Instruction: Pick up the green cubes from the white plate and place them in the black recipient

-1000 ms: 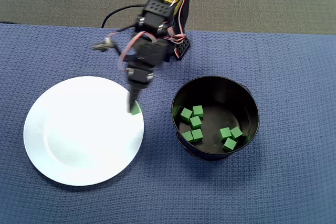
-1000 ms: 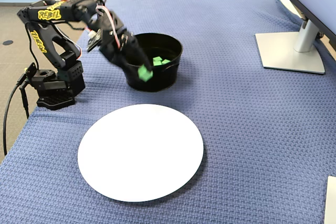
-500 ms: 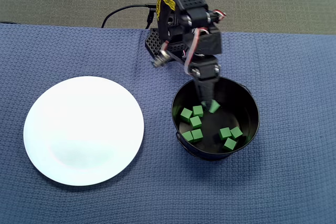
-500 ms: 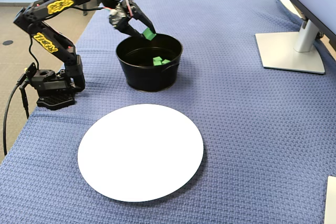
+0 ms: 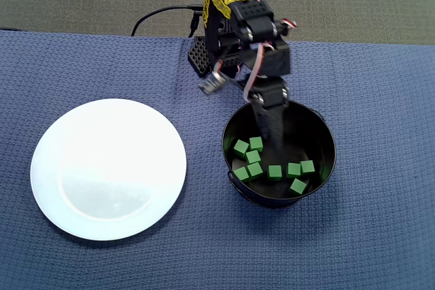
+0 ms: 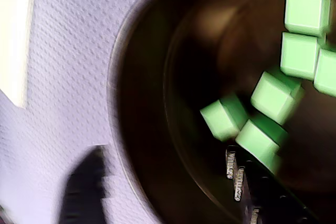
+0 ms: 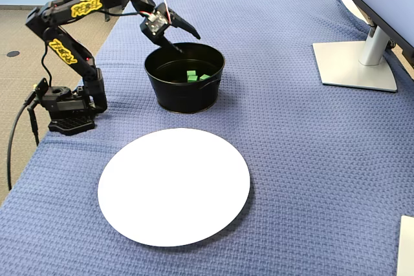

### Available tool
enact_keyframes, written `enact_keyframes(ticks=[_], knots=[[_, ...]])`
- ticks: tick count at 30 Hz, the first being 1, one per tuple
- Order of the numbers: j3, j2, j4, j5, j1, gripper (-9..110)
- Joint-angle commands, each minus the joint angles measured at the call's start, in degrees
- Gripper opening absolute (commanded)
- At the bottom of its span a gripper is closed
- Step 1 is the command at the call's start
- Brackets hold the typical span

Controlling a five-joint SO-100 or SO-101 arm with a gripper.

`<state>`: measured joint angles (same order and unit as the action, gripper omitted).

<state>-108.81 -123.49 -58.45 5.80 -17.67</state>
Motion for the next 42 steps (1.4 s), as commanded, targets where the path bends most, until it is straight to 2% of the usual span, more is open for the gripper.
enact_keyframes(ticks=[1,8,21,28,42], knots=[[4.31,-8.17,-3.60,2.37,7.38,9],[-9.76,-23.55,-5.27,3.52,21.45,5],[-30.76,-45.88,-12.30,3.69,30.15,0],[-37.09,-54.32,-16.52,2.81,30.67,0],[-44.56,-55.28,-16.61,3.43,31.46,0]])
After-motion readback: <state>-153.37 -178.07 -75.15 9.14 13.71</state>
